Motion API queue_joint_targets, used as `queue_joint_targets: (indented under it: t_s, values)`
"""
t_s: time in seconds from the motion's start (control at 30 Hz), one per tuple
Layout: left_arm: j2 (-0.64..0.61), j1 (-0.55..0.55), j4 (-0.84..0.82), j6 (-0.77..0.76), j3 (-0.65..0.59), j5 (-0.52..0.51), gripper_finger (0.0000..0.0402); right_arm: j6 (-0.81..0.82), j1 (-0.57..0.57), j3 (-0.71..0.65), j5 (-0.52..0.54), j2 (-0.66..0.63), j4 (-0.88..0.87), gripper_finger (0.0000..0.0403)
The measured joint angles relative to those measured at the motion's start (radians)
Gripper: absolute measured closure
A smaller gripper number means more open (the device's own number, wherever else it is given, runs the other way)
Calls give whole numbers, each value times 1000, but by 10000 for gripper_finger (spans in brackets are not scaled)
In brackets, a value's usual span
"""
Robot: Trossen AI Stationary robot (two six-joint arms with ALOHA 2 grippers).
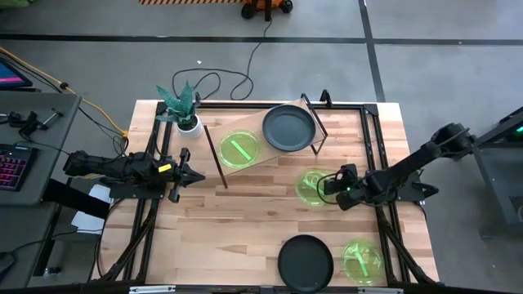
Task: Place and stack plates onto a shelf
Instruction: Stack the top green plate on top of the green plate on the shelf
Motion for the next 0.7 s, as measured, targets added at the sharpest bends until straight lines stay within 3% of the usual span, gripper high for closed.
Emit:
queue_joint_targets:
  t_s: [0.1, 0.3, 0.5, 0.7]
  values:
    - [0, 0, 0, 0, 0, 0, 402, 1, 0, -1, 3, 9, -4, 258]
    - [0, 0, 0, 0, 0, 0, 402, 0, -1, -2, 17, 43, -23, 389]
    - [0, 0, 0, 0, 0, 0, 402, -42, -2, -6, 19, 16, 22, 400]
    - [0, 0, 0, 0, 0, 0, 402, -118, -2, -6, 14, -89, 83, 402]
